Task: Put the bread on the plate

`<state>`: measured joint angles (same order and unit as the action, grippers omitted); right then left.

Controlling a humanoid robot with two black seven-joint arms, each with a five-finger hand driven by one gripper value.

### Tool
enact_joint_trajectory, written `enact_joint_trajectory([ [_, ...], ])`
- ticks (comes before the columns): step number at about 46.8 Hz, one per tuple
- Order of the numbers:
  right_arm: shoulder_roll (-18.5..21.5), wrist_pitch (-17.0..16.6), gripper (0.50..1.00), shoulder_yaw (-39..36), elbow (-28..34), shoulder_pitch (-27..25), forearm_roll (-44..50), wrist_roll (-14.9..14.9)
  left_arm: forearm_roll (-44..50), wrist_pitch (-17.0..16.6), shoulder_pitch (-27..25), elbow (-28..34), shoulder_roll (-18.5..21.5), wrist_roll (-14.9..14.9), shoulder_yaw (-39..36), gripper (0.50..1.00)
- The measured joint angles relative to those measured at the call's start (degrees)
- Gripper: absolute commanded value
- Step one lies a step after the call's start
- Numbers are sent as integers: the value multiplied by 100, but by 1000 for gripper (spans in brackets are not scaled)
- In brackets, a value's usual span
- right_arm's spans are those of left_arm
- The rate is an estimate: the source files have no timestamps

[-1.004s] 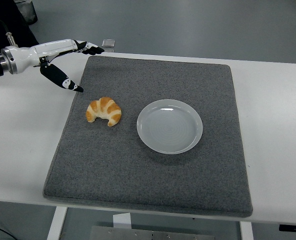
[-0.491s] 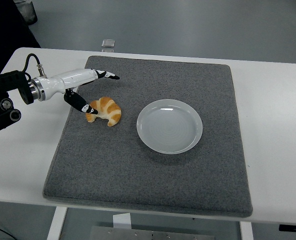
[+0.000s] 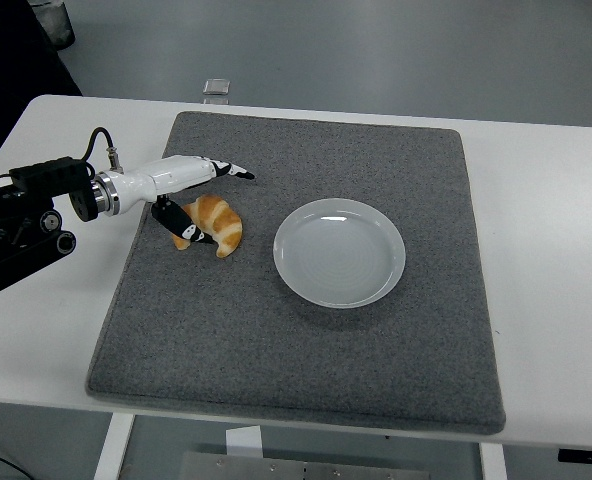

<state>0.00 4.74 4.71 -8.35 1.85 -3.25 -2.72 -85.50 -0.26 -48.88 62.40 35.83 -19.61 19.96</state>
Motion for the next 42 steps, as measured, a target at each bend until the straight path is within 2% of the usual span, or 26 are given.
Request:
enact_joint_trajectory([
  [31,0,0,952,-2,0,0,0,0,-134,-18,9,-9,3,0,-106,988],
  [39,0,0,952,0,0,0,0,0,-134,-21,10,-9,6,-6,-106,971],
  [42,0,0,954,0,0,0,0,0,-134,-21,10,-9,11,-7,-106,939],
])
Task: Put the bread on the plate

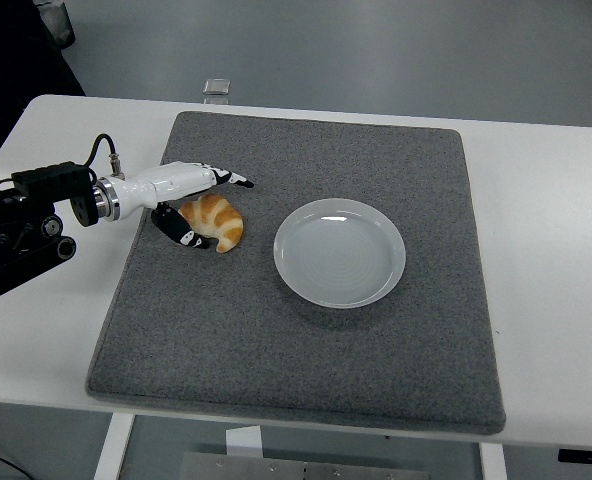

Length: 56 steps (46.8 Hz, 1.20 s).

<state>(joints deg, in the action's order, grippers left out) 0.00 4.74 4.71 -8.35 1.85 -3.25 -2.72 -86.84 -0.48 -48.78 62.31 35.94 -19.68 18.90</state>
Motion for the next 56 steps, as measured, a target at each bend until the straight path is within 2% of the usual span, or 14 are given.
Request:
enact_joint_trajectory([
  [4,0,0,952,-1,0,0,0,0,0,0,10,0,3,-1,-9,932],
  [12,0,0,952,-1,0,0,0,0,0,2,52,6,21,-10,-9,817],
  [16,0,0,952,-2,0,0,0,0,0,3,52,8,26,-17,-9,797],
  [18,0,0,952,0,0,0,0,0,0,3,52,9,26,-18,-9,746],
  [21,0,0,952,1,0,0,0,0,0,10,53,16,33,-18,-9,602],
  [24,0,0,952,1,0,0,0,0,-6,12,61,19,40,-20,-9,514],
  [25,0,0,952,1,0,0,0,0,-6,12,65,24,46,-24,-9,500],
  [41,0,0,952,0,0,0,0,0,-32,16,-34,87,213,-28,16,500],
  [50,0,0,952,0,0,0,0,-1,16,37,-515,117,449,-28,75,500],
  [56,0,0,952,-2,0,0,0,0,63,65,-931,270,748,-28,94,500],
])
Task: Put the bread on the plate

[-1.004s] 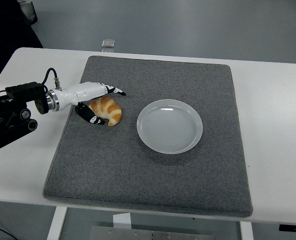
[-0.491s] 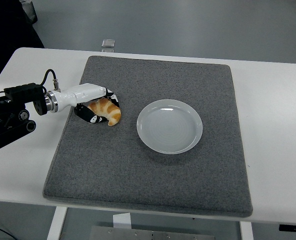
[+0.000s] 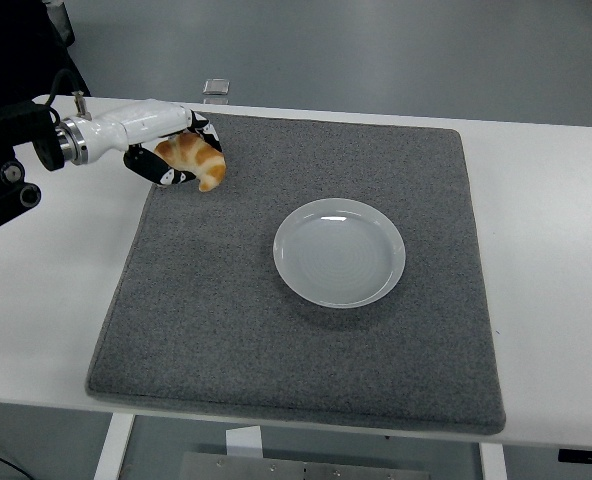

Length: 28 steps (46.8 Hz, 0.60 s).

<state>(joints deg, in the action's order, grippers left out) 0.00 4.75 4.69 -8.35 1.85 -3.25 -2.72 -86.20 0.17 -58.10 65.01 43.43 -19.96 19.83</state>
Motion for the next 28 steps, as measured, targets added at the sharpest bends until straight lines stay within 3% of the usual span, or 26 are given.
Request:
enact_joint_trajectory([
  [6,0,0,952,0,0,0,0,0,35,105,-378,35,119,0,107,500],
  [18,0,0,952,-1,0,0,0,0,73,867,-766,6,101,0,673,500],
  [28,0,0,952,2,0,0,0,0,59,998,-937,189,-23,0,702,500],
])
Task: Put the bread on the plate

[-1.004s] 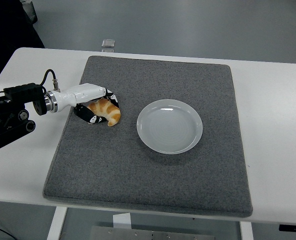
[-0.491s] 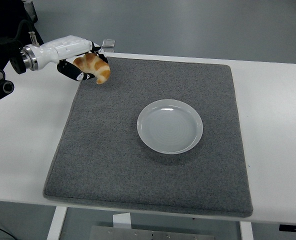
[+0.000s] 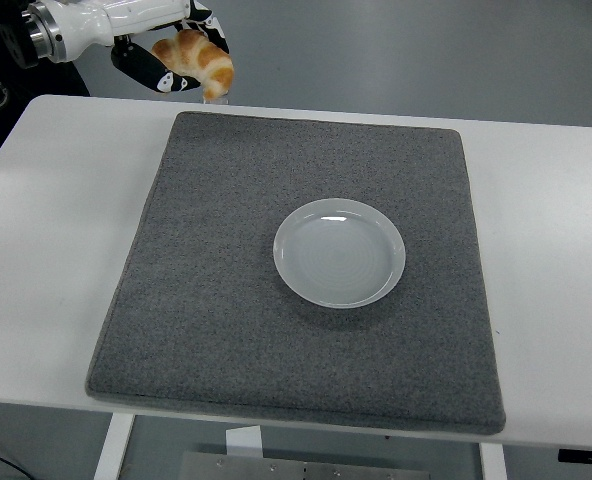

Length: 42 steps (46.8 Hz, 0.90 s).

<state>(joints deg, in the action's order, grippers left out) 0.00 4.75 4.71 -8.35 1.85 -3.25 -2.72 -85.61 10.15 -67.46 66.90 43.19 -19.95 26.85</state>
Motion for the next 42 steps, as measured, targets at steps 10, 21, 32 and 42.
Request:
enact_joint_trajectory([
  [10,0,0,952,-1,0,1,0,-1,0,20,-275,324,-388,5,2,500],
  [21,0,0,952,1,0,0,0,-1,-70,38,-388,286,-1041,10,-16,500],
  [32,0,0,952,-2,0,0,0,0,-119,40,-407,265,-1469,12,-77,500],
  [42,0,0,952,-1,0,-1,0,-1,-558,-19,-312,45,-1907,18,-310,500],
])
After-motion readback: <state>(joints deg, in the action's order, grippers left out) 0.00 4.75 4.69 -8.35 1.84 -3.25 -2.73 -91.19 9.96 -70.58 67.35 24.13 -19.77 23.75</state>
